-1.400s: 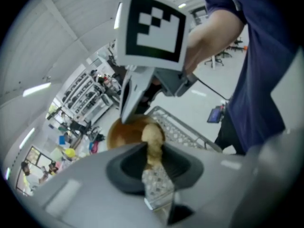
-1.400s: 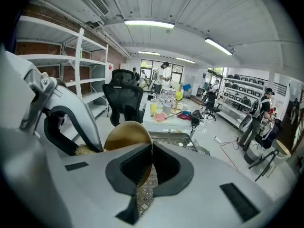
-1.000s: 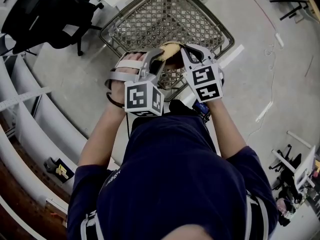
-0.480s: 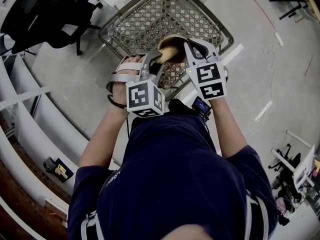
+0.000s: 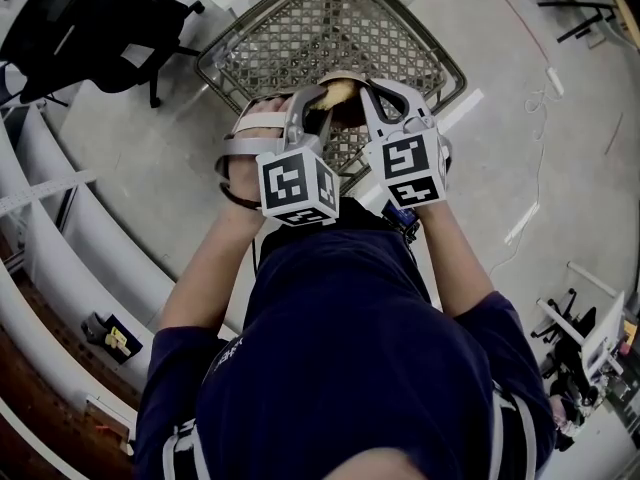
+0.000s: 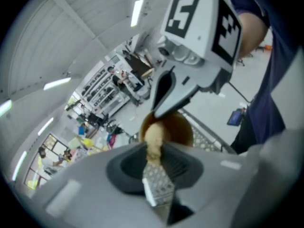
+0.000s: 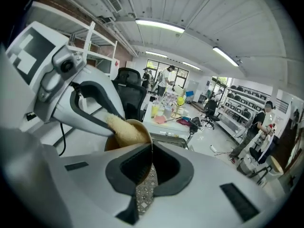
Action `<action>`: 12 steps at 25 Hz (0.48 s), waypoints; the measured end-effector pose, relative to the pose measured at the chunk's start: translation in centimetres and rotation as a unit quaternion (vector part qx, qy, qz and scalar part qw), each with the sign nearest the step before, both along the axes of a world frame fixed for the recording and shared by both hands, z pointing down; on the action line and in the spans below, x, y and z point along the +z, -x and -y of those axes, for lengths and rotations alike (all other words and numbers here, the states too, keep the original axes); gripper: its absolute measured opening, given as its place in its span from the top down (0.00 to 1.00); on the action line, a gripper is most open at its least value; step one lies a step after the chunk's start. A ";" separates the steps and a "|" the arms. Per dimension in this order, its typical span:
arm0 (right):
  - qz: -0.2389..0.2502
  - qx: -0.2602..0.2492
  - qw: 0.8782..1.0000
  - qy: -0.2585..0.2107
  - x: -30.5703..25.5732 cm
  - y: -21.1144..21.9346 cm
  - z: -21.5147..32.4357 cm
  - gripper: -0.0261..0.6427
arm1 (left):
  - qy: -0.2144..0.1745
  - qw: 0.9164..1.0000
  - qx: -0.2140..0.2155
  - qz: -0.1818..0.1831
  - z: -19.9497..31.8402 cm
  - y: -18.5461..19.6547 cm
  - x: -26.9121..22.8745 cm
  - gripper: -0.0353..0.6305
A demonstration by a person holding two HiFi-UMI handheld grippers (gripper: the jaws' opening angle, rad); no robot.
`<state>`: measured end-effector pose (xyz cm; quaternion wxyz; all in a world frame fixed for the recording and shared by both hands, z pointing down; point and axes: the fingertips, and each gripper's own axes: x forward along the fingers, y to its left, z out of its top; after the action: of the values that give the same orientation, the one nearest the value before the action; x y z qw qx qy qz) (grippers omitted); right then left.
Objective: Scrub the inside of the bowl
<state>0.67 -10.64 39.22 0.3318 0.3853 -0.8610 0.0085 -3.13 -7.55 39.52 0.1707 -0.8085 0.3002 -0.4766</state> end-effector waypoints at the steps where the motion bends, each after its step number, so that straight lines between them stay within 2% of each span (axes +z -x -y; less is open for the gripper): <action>1: -0.009 -0.002 1.000 -0.002 0.2 0.0 -0.1 0.94 | -0.006 1.000 -0.004 0.013 0.1 0.3 0.0 0.83; 5: -0.015 -0.002 1.000 -0.004 0.3 0.2 0.0 0.94 | 0.001 0.999 -0.001 0.039 -0.8 0.5 1.1 0.83; 8: -0.015 -0.005 1.000 -0.009 -0.3 0.4 0.3 0.94 | 0.032 0.998 0.043 0.032 -2.3 -1.1 2.3 0.83; 10: -0.005 -0.004 1.000 -0.006 -0.4 0.2 0.5 0.94 | 0.057 0.996 0.065 0.005 -3.2 -2.1 2.3 0.83; 12: 0.020 0.008 1.000 0.012 -0.1 -0.6 0.9 0.94 | 0.087 0.993 0.057 -0.048 -3.6 -2.0 1.9 0.83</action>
<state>1.25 -11.50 39.14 0.3189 0.3875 -0.8645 0.0291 -1.17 -3.92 41.46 0.1120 -0.8581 0.2188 -0.4509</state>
